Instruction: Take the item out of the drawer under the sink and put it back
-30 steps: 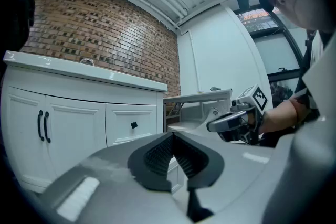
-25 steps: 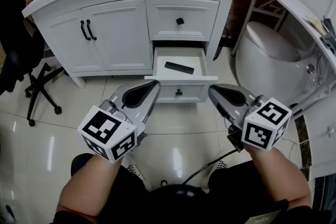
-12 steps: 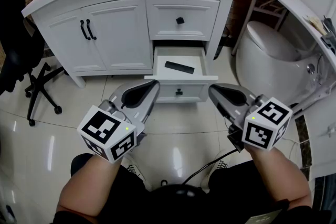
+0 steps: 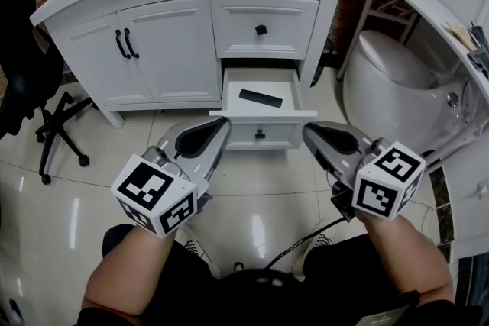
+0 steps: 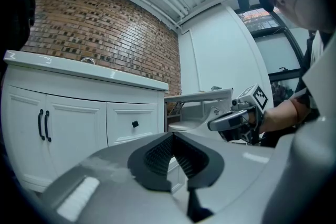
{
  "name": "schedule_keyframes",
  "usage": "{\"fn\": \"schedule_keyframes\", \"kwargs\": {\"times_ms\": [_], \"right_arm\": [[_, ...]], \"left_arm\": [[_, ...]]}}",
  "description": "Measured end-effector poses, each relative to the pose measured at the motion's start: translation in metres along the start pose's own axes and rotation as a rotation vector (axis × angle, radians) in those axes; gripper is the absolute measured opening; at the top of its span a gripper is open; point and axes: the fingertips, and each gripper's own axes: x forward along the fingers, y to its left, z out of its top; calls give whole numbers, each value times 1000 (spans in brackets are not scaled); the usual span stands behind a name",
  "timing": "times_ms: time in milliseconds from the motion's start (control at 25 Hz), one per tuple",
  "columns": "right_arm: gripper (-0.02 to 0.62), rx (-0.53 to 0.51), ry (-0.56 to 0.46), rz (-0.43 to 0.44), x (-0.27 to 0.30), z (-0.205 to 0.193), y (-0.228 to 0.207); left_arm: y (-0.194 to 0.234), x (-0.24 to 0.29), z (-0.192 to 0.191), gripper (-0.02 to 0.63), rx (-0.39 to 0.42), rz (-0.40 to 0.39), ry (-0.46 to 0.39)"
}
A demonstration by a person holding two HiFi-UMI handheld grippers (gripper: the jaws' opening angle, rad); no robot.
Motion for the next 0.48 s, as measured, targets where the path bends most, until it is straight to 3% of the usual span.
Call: {"fn": "schedule_keyframes", "kwargs": {"times_ms": [480], "right_arm": [[8, 42, -13, 27, 4, 4, -1]], "left_arm": [[5, 2, 1, 6, -9, 4, -9]]}}
